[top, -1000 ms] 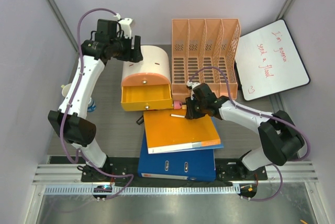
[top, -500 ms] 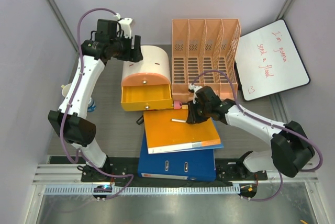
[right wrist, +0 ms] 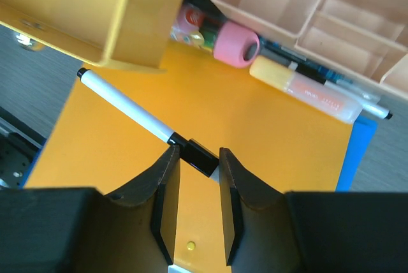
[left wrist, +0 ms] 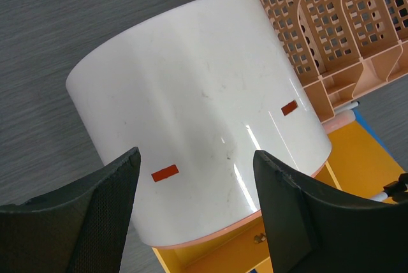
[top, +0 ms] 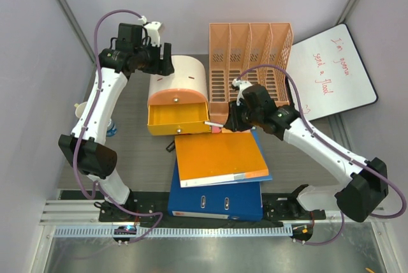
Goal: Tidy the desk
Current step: Place the stationery in the drawer.
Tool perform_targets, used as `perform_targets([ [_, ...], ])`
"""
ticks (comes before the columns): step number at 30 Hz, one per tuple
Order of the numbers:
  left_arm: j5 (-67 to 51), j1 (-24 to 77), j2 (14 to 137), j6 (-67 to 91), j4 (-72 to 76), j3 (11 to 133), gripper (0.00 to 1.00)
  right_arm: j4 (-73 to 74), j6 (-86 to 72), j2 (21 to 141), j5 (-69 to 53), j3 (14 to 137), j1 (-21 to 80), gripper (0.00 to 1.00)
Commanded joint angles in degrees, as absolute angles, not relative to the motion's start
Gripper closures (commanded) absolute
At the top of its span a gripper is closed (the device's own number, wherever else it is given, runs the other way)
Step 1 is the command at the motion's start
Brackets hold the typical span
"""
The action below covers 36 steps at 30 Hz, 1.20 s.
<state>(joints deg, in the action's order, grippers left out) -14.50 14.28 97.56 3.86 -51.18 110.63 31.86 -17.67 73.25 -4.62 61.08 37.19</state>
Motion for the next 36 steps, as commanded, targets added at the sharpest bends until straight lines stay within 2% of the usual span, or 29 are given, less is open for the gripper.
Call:
perform_targets([
  [1, -14.85, 14.41, 96.06, 3.95, -49.31, 110.92, 0.28, 34.27, -16.26, 73.56, -4.83, 72.30, 37.79, 0.88],
  [8, -15.03, 14.50, 96.06, 4.13, -48.87, 109.60, 0.28, 36.21, -13.71, 82.69, -4.66, 86.21, 40.95, 0.87],
  [13, -14.85, 14.50, 96.59, 4.40, -48.78, 109.51, 0.28, 36.65, -11.61, 93.33, -2.46, 95.25, 46.48, 0.85],
  [18, -14.24, 14.50, 96.07, 3.96, -48.60, 109.51, 0.28, 36.83, -11.16, 100.36, -1.84, 99.57, 48.34, 0.84],
  [21, -14.15, 14.50, 95.89, 3.87, -48.69, 109.34, 0.28, 36.48, -11.25, 102.65, -1.67, 100.28, 48.69, 0.79],
  [24, -14.15, 14.50, 95.54, 3.78, -48.60, 109.07, 0.28, 36.30, -10.99, 103.10, -0.62, 100.20, 48.78, 0.64],
  [25, -14.15, 14.59, 95.62, 3.78, -48.52, 109.07, 0.28, 36.04, -10.90, 102.83, -0.27, 100.11, 48.78, 0.55],
  [26, -14.15, 14.50, 95.54, 3.78, -48.60, 108.90, 0.28, 35.86, -10.90, 102.57, -0.26, 100.02, 48.78, 0.53],
  [31, -14.24, 14.50, 95.62, 3.95, -48.43, 108.90, 0.28, 35.60, -10.46, 101.16, 3.42, 99.49, 48.78, 0.43],
  [36, -14.15, 14.59, 95.45, 3.96, -48.60, 108.72, 0.28, 36.38, -9.41, 96.51, 8.69, 98.36, 48.61, 0.41],
])
